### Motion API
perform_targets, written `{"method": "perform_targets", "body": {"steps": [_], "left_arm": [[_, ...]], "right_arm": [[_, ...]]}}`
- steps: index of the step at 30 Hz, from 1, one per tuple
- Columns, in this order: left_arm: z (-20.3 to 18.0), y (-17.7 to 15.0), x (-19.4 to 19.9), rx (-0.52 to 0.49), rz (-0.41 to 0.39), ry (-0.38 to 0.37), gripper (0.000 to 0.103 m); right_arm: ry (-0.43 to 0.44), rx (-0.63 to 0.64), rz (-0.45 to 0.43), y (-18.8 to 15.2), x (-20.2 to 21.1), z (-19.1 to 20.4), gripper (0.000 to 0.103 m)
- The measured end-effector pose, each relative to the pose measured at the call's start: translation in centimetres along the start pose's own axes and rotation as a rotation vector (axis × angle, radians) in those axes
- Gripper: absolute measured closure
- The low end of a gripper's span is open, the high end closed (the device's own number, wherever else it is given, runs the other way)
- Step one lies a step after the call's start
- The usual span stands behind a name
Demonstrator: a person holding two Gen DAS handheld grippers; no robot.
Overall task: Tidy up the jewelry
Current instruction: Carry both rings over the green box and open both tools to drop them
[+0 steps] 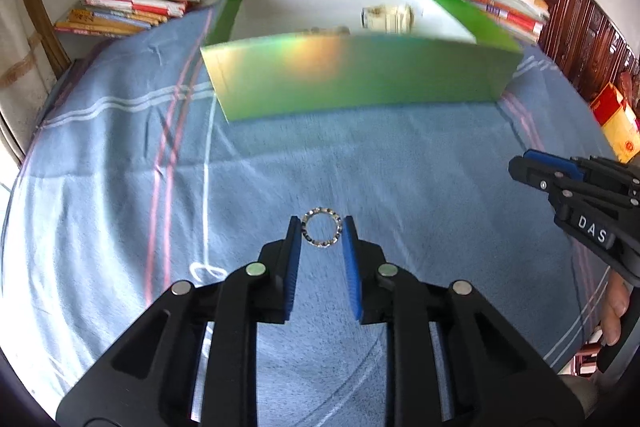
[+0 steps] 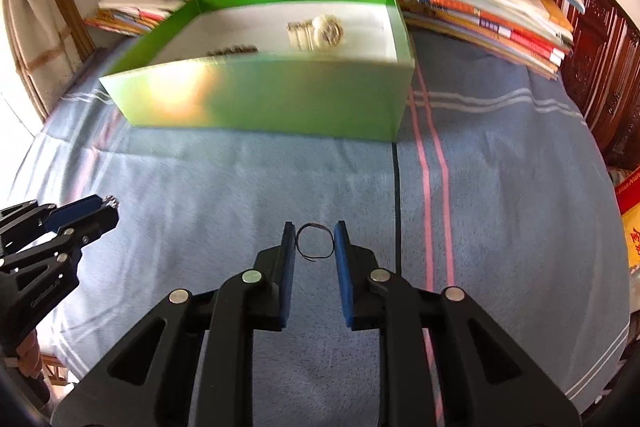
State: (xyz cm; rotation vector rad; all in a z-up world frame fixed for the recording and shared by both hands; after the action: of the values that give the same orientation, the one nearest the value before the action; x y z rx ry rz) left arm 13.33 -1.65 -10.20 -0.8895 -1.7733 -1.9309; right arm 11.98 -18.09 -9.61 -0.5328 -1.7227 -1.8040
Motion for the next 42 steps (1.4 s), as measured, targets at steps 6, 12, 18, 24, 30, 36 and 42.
{"method": "perform_targets", "body": {"steps": [6,12,18,24,30,36,42], "left_arm": [[1.2,4.5,1.9,0.0,-0.108,0.028,0.082],[2.2,11.3,3.1,-0.001,-0.24,0.05,0.082],[3.4,17.6,-0.6,0.052,-0.251,0.001,0.082],[4.5,18.2,-10.6,0.079,-0.085,0.045,0.082],[4.5,16.0,-13.5,0.073,-0.024,0.075,0.077],[4.2,16.3,-11.9,0.064,-0.062,0.068,0.038],[3.8,16.1,-7.7,0.066,-0.133,0.071,0.024]], "right_arm": [[0.034,0.012,-0.135,5.4,2.8,0.1,0.083],[0.031,-0.007,-0.283,12.5,4.6,-0.7,0.083],[0.028,-0.034,-0.306,17.4,0.6,-1.2,0.083],[-0.025,-0.058,-0.117,15.8,-9.0,-1.3,0.083],[-0.045,-0.066,-0.028,13.4,-12.3,-1.5,0.083],[-0.04,-0.094,-0.094,13.9,-9.5,-1.5,0.051],[-0.04,-0.083,-0.194,13.6,-4.3,-1.4,0.026]]}}
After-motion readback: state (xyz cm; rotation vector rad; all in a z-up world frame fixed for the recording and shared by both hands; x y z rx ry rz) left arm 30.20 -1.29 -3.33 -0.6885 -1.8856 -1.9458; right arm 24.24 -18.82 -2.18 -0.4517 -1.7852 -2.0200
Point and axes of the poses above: each gripper's, at about its wrist camera, not at the fingertips, and x roughly against the way its jaws point, z to its left, y to its top, the point moved 3 cm from there along -x, roughly the way its jaws point, and after that the axes turned 14 degrees about -z, right-handed, at the moved point
